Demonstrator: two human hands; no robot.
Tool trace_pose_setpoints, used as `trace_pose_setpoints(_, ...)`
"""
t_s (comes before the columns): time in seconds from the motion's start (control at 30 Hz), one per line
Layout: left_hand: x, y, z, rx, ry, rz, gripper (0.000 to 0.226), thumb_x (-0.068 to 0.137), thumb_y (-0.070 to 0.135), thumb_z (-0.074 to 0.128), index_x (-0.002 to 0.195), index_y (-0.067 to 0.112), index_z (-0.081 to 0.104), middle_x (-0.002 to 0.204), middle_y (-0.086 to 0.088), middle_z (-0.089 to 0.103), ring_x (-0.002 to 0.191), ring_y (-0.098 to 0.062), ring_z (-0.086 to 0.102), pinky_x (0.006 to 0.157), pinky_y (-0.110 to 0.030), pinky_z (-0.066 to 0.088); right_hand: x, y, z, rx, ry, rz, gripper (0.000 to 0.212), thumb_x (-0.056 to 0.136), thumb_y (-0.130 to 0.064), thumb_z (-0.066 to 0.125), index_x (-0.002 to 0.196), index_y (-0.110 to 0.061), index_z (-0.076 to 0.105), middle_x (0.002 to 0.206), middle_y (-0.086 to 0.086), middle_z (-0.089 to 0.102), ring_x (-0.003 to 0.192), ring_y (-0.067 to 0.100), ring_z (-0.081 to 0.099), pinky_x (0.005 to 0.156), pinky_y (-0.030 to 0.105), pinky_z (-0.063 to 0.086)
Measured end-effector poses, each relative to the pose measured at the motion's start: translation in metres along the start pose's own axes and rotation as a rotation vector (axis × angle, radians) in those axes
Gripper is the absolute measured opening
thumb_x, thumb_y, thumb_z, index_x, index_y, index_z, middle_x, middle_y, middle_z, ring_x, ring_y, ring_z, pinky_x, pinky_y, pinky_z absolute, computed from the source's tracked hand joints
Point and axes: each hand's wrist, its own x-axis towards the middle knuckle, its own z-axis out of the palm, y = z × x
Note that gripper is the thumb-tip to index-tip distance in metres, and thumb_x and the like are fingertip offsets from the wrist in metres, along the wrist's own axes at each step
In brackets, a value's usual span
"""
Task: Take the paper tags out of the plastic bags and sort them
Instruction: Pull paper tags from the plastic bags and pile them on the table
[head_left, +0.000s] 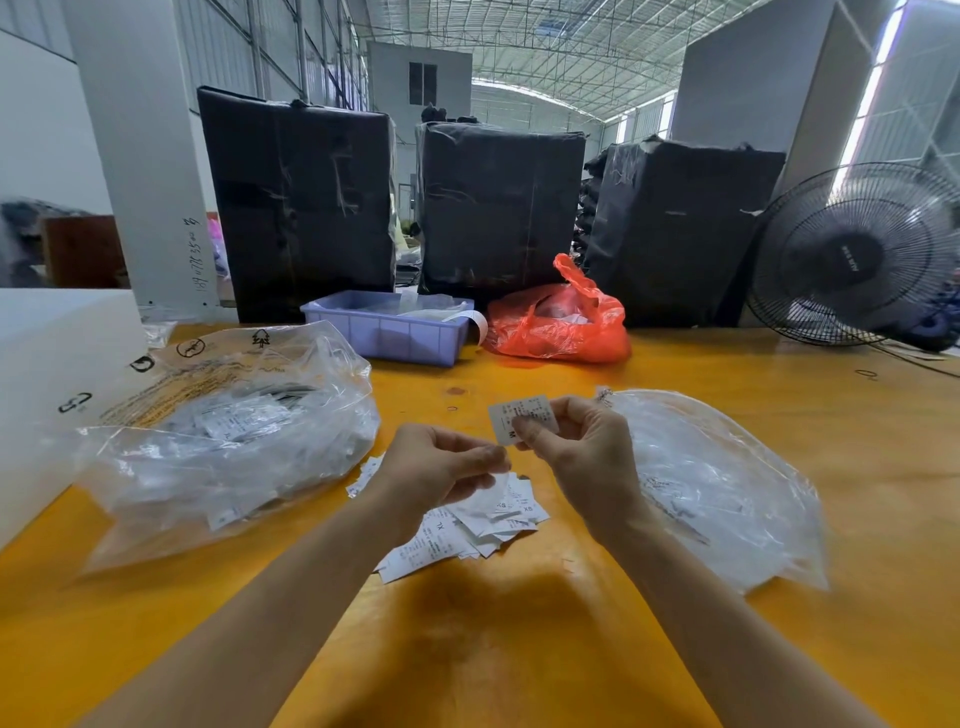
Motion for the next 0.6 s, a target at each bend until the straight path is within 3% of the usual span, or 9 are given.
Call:
trace_pose_setpoints(0.3, 0.0008, 0.0006, -0.0017, -0.024, -0.065, -0.062, 0.011, 0.072, 0.014, 0.074, 0.080, 0.006, 0.072, 0.078, -0.006, 0.075, 0.059, -0.008, 0.067, 0.051, -0.017, 0.050, -0.0007, 0.0008, -0.0004, -0.030, -0.030, -0.052, 0.011, 0.080, -0.007, 0.071, 0.077, -0.016, 0.065, 0.075, 0.004, 0.072, 0.068, 0.016, 0.070, 0.066, 0.030, 0.057)
trace_pose_setpoints(0.53, 0.0015, 0.0051, -0.0046, -0.089, -0.006, -0.055, 0.022, 0.065, 0.023, 0.071, 0.080, 0.006, 0.071, 0.072, -0.007, 0.074, 0.057, -0.009, 0.067, 0.049, -0.017, 0.051, 0.0012, 0.0012, -0.0019, -0.049, -0.086, 0.002, 0.006, 0.079, -0.006, 0.073, 0.079, -0.006, 0.068, 0.075, 0.009, 0.071, 0.068, 0.018, 0.068, 0.065, 0.028, 0.055)
trace_pose_setpoints(0.6, 0.0028, 0.0052, -0.0057, -0.108, 0.030, -0.055, 0.020, 0.072, 0.023, 0.069, 0.078, 0.005, 0.071, 0.066, -0.007, 0.072, 0.054, -0.010, 0.066, 0.047, -0.017, 0.050, 0.0018, 0.0020, -0.0033, -0.065, -0.142, 0.054, 0.007, 0.078, -0.005, 0.073, 0.076, -0.007, 0.067, 0.074, 0.012, 0.070, 0.065, 0.019, 0.065, 0.064, 0.029, 0.054)
